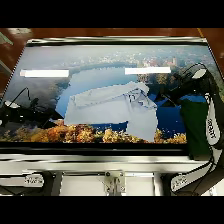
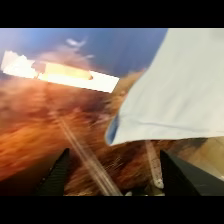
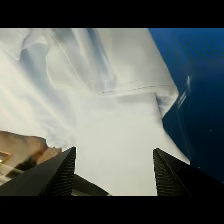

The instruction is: Fold the shirts.

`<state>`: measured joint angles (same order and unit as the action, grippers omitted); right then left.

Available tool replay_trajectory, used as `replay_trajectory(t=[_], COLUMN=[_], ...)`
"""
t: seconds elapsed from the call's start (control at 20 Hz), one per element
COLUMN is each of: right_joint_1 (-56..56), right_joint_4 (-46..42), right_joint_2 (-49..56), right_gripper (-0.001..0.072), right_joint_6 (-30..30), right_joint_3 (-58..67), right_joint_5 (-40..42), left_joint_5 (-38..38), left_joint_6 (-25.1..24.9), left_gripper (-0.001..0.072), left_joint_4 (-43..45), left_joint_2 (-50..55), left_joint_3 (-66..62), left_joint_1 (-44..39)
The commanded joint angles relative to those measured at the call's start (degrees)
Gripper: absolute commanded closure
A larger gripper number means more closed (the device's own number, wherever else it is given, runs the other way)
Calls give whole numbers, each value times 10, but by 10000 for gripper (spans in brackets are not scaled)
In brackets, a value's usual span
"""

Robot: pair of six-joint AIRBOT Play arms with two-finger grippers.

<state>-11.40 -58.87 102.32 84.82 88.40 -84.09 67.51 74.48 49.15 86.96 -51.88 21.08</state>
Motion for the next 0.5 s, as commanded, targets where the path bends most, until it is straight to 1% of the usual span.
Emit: replay_trajectory(t=[0.0,0.3,0.35,0.4,0.45], right_joint_1=[-3,-3,-3,-3,-3], right_joint_4=[14,14,14,13,6], right_joint_2=[0,0,0,0,0], right_gripper=[117,116,116,117,116], right_joint_6=[-1,0,0,0,2], right_joint_3=[-14,-14,-14,-14,-14], right_joint_5=[16,18,17,15,13], left_joint_5=[-56,-85,-93,-99,-101], left_joint_6=[-20,-19,-14,-14,-13], left_gripper=[36,46,127,313,433], left_joint_4=[-50,-103,-110,-116,-119], left_joint_2=[7,40,41,41,41], left_joint_3=[17,16,16,16,16], left_joint_1=[-21,-71,-80,-88,-94])
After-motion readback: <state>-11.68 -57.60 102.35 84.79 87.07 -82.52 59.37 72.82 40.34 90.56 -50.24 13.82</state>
